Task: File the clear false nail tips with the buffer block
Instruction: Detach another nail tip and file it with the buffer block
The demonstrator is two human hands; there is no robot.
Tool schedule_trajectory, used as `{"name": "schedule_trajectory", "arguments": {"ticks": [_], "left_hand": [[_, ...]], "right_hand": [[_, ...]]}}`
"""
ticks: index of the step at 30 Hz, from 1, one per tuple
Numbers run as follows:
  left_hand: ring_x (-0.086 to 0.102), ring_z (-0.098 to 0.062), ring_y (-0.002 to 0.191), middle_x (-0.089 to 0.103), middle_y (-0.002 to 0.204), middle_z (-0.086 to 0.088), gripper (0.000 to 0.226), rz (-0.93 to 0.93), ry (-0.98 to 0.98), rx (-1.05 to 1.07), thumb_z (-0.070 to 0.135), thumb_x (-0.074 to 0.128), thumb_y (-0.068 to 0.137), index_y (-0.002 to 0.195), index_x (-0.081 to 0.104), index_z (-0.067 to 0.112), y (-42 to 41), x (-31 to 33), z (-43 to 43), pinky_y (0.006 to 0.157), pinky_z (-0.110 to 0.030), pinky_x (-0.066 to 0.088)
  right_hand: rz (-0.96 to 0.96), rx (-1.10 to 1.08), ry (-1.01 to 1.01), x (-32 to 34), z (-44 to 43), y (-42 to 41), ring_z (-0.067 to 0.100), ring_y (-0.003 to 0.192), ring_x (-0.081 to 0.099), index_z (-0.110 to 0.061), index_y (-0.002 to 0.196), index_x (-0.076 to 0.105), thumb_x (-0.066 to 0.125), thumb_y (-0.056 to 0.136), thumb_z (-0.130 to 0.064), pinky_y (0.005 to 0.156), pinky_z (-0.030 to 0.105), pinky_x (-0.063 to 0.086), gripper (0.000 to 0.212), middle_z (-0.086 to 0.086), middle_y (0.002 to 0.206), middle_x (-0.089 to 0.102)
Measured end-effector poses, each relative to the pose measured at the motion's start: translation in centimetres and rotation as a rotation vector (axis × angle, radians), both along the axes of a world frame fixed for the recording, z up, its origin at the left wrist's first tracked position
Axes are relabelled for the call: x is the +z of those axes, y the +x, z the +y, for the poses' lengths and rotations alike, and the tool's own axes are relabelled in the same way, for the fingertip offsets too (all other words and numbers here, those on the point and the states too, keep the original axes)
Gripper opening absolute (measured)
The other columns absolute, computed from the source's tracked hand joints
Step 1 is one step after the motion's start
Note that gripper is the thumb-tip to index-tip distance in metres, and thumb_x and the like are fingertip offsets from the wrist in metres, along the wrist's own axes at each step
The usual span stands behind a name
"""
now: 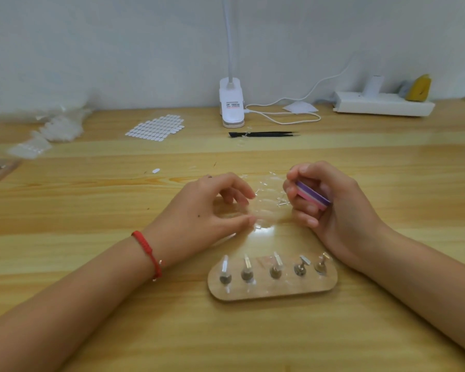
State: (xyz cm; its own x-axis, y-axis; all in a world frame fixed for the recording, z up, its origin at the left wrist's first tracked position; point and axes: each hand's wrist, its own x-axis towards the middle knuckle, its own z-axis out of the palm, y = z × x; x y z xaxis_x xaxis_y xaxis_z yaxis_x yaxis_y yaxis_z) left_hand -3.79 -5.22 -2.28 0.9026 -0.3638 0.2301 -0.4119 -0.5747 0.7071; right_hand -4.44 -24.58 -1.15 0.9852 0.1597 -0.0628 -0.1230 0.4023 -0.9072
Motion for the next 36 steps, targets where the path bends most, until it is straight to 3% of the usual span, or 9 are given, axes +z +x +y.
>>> {"name": "schedule_trajectory", "arguments": {"ticks": [3,7,9,11,14,18,22,32,36], "left_hand": [[0.062,-0.003,0.068,0.071,0.077,0.007,0.023,0.082,-0.19,0.02,0.014,0.079,0.074,0.089,0.066,0.025,-0.1,0.3,-0.2,0.066,-0.015,0.048],[0.069,-0.007,0.067,0.074,0.075,0.002,0.032,0.237,-0.532,0.119,0.027,0.081,0.057,0.085,0.066,0.019,-0.4,1.4,-0.3,0.061,-0.014,0.051],[0.068,-0.006,0.065,0.074,0.074,0.001,0.037,0.298,-0.638,0.139,0.029,0.08,0.051,0.084,0.066,0.018,-0.8,1.7,-0.6,0.058,-0.012,0.049],[0.067,-0.007,0.063,0.074,0.074,-0.001,0.037,0.341,-0.684,0.123,0.029,0.08,0.049,0.082,0.065,0.019,-1.4,1.7,-0.9,0.057,-0.012,0.047],[0.068,-0.008,0.065,0.074,0.075,-0.004,0.035,0.369,-0.722,0.099,0.026,0.08,0.05,0.08,0.066,0.017,-2.2,1.2,-1.3,0.06,-0.012,0.049],[0.067,-0.006,0.067,0.074,0.075,-0.003,0.029,0.348,-0.695,0.09,0.03,0.075,0.059,0.085,0.072,0.019,-2.4,1.2,-1.1,0.06,-0.012,0.049],[0.059,0.001,0.057,0.069,0.065,0.011,0.025,0.328,-0.63,0.133,0.038,0.073,0.059,0.078,0.076,0.023,-2.3,1.4,-0.9,0.057,-0.01,0.047],[0.051,0.002,0.053,0.06,0.055,0.015,0.021,0.392,-0.563,0.071,0.045,0.071,0.054,0.065,0.075,0.027,-2.3,1.7,-0.8,0.054,-0.008,0.043],[0.05,0.001,0.053,0.059,0.054,0.014,0.018,0.396,-0.556,0.029,0.042,0.072,0.057,0.065,0.075,0.026,-2.3,1.7,-0.6,0.054,-0.009,0.044]], "right_hand": [[0.0,-0.013,0.0,-0.1,0.0,0.0,0.008,0.04,0.033,-0.014,0.063,0.065,0.045,0.09,-0.01,0.033,0.018,0.029,0.034,0.003,0.059,0.052],[-0.023,-0.016,-0.028,-0.4,-0.2,0.1,0.008,0.042,0.032,-0.013,0.081,0.065,0.057,0.084,-0.008,0.034,0.018,0.029,0.01,0.002,0.06,0.054],[-0.085,0.042,-0.101,-0.7,-0.1,0.1,0.007,0.043,0.033,-0.014,0.091,0.067,0.065,0.077,-0.013,0.035,0.017,0.031,0.014,0.0,0.061,0.056],[-0.164,0.091,-0.228,-0.8,0.2,-0.1,0.006,0.043,0.035,-0.02,0.088,0.074,0.076,0.071,-0.021,0.036,0.016,0.033,0.017,-0.003,0.062,0.059],[-0.244,0.114,-0.387,-0.9,0.4,-0.3,0.007,0.043,0.036,-0.021,0.075,0.077,0.082,0.065,-0.038,0.038,0.015,0.033,0.02,-0.007,0.06,0.059],[-0.239,0.065,-0.381,-1.0,0.4,-0.3,0.007,0.044,0.035,-0.02,0.071,0.077,0.077,0.063,-0.041,0.038,0.016,0.032,0.022,-0.006,0.06,0.056],[-0.23,0.049,-0.355,-0.9,0.5,-0.3,0.006,0.045,0.035,-0.02,0.068,0.077,0.075,0.061,-0.041,0.037,0.015,0.031,0.022,-0.007,0.06,0.056],[-0.204,0.21,-0.341,-0.3,0.1,-0.5,0.002,0.044,0.035,-0.021,0.065,0.075,0.077,0.07,-0.03,0.038,0.013,0.032,0.01,-0.009,0.059,0.054],[-0.214,0.273,-0.372,-0.2,0.0,-0.4,0.001,0.043,0.035,-0.025,0.059,0.073,0.065,0.077,-0.029,0.041,0.013,0.034,0.02,-0.012,0.058,0.055]]}}
